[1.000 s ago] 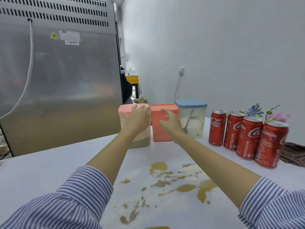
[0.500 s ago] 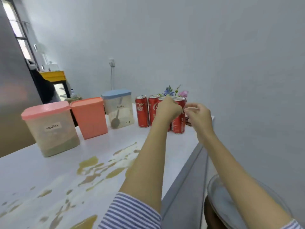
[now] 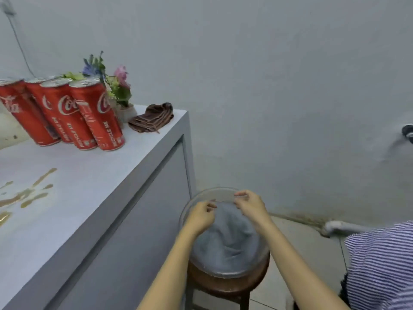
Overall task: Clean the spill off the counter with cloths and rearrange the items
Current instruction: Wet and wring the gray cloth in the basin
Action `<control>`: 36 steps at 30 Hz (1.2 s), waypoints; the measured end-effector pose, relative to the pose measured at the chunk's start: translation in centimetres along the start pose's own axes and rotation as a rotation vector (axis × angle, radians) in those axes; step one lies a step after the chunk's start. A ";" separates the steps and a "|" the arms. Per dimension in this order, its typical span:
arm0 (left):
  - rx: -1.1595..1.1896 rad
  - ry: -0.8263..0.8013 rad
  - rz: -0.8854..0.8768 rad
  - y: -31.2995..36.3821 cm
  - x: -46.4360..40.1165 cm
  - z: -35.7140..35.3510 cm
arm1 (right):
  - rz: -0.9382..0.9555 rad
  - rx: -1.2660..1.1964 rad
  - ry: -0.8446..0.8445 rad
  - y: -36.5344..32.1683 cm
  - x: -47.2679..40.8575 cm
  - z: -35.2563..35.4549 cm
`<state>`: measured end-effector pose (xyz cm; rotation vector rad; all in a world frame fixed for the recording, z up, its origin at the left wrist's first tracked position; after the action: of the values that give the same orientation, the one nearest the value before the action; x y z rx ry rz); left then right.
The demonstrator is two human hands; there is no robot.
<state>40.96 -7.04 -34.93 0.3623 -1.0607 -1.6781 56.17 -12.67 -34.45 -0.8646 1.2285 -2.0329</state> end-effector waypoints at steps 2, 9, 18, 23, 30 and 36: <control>-0.056 -0.031 0.075 -2.7 -0.8 -2.4 | -0.058 0.104 -0.014 3.7 -1.2 -0.1; -0.271 -0.012 0.276 -9.0 -2.3 -5.8 | -0.202 0.563 -0.247 11.7 -2.3 -4.2; -0.266 -0.120 0.327 -10.1 -7.1 -6.0 | -0.297 0.153 -0.160 10.1 -4.1 -3.0; -0.485 -0.149 0.131 -7.2 -8.9 -5.3 | -0.342 -0.376 -0.140 5.8 -4.3 -1.5; -0.345 -0.595 -0.044 -5.2 -5.2 -13.1 | -0.600 -0.579 0.033 11.7 -2.7 -2.8; -0.402 -0.363 -0.113 -5.8 -6.6 -12.8 | -0.656 -0.515 0.144 14.3 -1.7 -2.7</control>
<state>48.79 -6.90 -48.37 -0.1518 -0.9395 -2.0578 57.40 -15.51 -48.75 -1.5481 1.7630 -2.3299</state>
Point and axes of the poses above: each hand's wrist, its own x-axis away from the middle knuckle, its own z-axis out of the back of the hand, y = z × x, the point moved 9 cm from there along -x, towards the middle knuckle, and after that the axes turned 3 degrees about y, right-handed, at the moved point
